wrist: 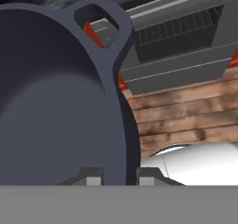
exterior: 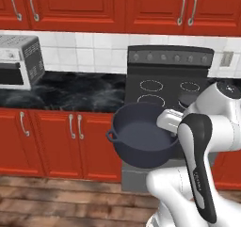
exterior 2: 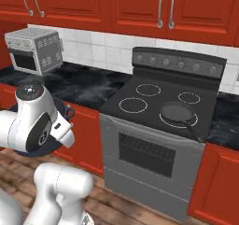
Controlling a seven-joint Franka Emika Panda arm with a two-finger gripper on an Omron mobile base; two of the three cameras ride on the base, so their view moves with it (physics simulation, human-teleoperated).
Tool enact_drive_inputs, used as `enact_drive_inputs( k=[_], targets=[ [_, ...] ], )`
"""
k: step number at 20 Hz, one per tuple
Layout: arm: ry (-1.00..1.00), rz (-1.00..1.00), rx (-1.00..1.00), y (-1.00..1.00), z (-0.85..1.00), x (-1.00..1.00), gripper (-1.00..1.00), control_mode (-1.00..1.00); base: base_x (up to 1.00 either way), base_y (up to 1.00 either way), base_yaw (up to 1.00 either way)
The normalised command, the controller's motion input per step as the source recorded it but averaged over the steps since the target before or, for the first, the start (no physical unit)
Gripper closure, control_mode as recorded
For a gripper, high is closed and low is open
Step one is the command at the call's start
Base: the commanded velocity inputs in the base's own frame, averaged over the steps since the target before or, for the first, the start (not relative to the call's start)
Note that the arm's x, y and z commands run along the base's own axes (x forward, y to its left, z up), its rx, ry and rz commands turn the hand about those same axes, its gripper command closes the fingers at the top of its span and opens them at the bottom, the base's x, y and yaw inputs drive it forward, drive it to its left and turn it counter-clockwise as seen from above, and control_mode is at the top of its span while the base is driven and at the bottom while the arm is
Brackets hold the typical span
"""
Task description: Move the pot and pan from the stove into the sink.
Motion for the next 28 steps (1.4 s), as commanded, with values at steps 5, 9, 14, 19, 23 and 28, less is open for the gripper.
enact_drive_inputs(
  k=[5,9,14,19,23,28],
  targets=[
    [0.0,0.0,0.0,0.0,0.0,0.0,1.0,1.0,-0.05,0.0,0.49],
    [0.0,0.0,0.0,0.0,0.0,0.0,1.0,1.0,-0.04,0.0,0.5],
    [0.0,0.0,0.0,0.0,0.0,0.0,1.0,1.0,-0.03,0.0,0.5],
    [0.0,0.0,0.0,0.0,0.0,0.0,1.0,1.0,-0.03,0.0,0.5],
    [0.0,0.0,0.0,0.0,0.0,0.0,1.0,1.0,-0.03,0.0,0.5],
    [0.0,0.0,0.0,0.0,0.0,0.0,1.0,1.0,-0.04,0.0,0.5]
  ],
)
